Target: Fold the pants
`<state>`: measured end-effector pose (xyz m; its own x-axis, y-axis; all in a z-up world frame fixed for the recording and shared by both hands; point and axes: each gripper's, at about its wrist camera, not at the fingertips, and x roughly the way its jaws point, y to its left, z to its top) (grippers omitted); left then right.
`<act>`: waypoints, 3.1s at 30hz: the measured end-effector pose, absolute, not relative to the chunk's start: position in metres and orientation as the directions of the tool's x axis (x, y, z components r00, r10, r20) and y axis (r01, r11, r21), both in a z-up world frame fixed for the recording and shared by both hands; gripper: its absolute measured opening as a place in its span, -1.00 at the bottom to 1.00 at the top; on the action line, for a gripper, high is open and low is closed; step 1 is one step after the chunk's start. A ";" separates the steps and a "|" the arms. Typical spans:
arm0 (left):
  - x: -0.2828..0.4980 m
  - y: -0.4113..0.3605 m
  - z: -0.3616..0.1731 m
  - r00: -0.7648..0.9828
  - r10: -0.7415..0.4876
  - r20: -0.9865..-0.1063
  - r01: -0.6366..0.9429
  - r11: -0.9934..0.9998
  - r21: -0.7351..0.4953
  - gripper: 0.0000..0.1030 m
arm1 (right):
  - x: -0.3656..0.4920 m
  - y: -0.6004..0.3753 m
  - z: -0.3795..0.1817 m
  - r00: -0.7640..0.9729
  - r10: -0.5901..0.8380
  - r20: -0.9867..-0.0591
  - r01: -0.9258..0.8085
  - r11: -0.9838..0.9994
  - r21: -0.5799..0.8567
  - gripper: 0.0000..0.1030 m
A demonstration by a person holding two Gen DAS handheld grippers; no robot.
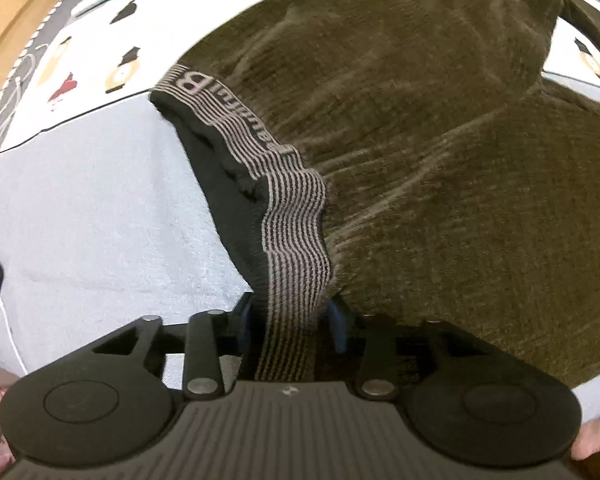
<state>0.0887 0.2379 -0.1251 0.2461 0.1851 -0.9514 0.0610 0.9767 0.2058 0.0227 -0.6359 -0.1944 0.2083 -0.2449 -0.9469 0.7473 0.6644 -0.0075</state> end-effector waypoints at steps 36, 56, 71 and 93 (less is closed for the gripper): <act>0.198 0.018 -0.043 0.668 0.022 -0.744 -0.002 1.000 0.028 0.17 | 0.182 -0.376 -0.091 0.774 -0.111 -0.624 0.194 0.979 0.067 0.04; 0.282 -0.027 -0.110 0.573 -0.217 -0.790 0.190 0.973 -0.129 -0.36 | 0.268 -0.277 -0.193 0.582 0.009 -0.813 -0.232 0.960 -0.155 0.21; 0.324 -0.084 -0.161 0.661 -0.027 -0.750 0.219 0.963 0.158 -0.75 | 0.260 -0.334 -0.121 0.776 0.062 -0.627 -0.115 0.992 -0.044 -0.86; 0.224 -0.096 -0.131 0.115 -0.659 -0.743 0.895 0.394 -0.211 -0.03 | 0.343 -0.521 -0.078 0.547 -0.455 -0.702 0.565 0.820 -0.091 -0.36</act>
